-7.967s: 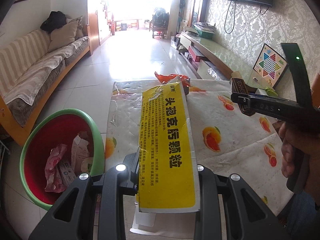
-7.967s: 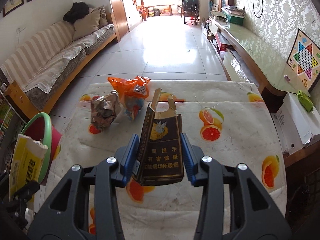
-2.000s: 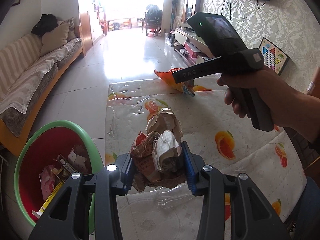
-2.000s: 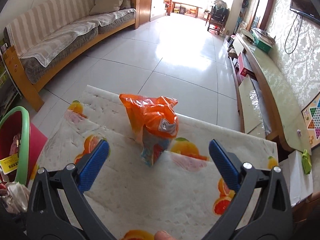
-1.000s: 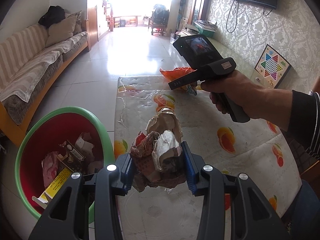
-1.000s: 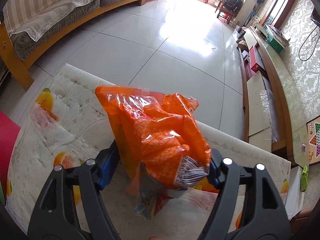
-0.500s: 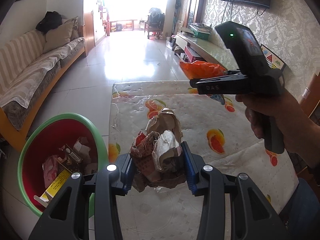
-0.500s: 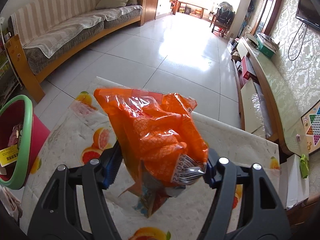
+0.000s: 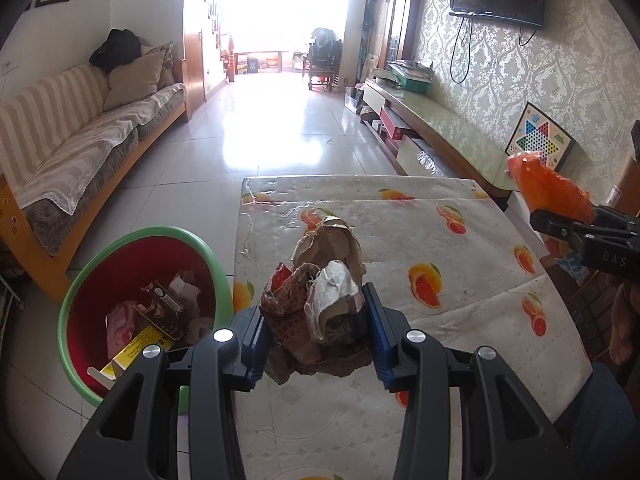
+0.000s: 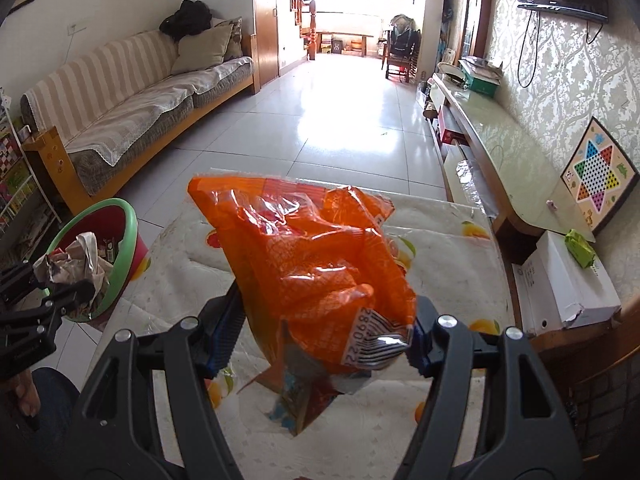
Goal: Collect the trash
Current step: 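Drop the paper bundle into the bucket with the left gripper while the right gripper carries the orange bag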
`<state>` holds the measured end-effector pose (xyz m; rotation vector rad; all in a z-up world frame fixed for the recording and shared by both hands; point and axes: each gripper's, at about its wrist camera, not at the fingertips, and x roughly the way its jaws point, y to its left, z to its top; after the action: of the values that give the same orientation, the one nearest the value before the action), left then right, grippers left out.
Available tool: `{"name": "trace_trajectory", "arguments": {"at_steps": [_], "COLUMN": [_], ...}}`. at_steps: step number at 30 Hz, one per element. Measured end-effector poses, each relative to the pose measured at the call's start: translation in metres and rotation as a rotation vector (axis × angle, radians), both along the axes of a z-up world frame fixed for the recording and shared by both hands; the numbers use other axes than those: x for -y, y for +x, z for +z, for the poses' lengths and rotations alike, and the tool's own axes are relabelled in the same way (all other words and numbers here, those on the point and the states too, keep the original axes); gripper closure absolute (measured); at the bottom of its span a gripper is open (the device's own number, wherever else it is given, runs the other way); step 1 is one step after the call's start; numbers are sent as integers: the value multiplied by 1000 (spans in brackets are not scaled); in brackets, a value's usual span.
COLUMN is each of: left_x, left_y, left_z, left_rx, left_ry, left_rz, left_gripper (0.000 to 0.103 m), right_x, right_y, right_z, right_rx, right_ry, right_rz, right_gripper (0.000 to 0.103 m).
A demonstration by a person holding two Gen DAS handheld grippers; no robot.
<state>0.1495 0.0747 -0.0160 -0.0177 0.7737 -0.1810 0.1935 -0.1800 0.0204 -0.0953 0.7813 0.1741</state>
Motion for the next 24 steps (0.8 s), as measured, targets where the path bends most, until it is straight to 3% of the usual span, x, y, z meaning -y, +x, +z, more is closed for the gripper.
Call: {"name": "trace_trajectory", "arguments": {"at_steps": [12,24], "left_x": [-61,-154], "left_y": [-6,27], "left_z": [-3,-9], "left_rx": [-5,-9], "left_ry": [28,54], "left_rz": [109,245], "left_gripper": [63,58], "right_x": [-19,-108], "right_y": [-51,-40], "right_z": [-4,-2], "right_rx": [-21,-15], "right_ry": [23,27], "right_rz": [40,195], "right_gripper": [38,38]}}
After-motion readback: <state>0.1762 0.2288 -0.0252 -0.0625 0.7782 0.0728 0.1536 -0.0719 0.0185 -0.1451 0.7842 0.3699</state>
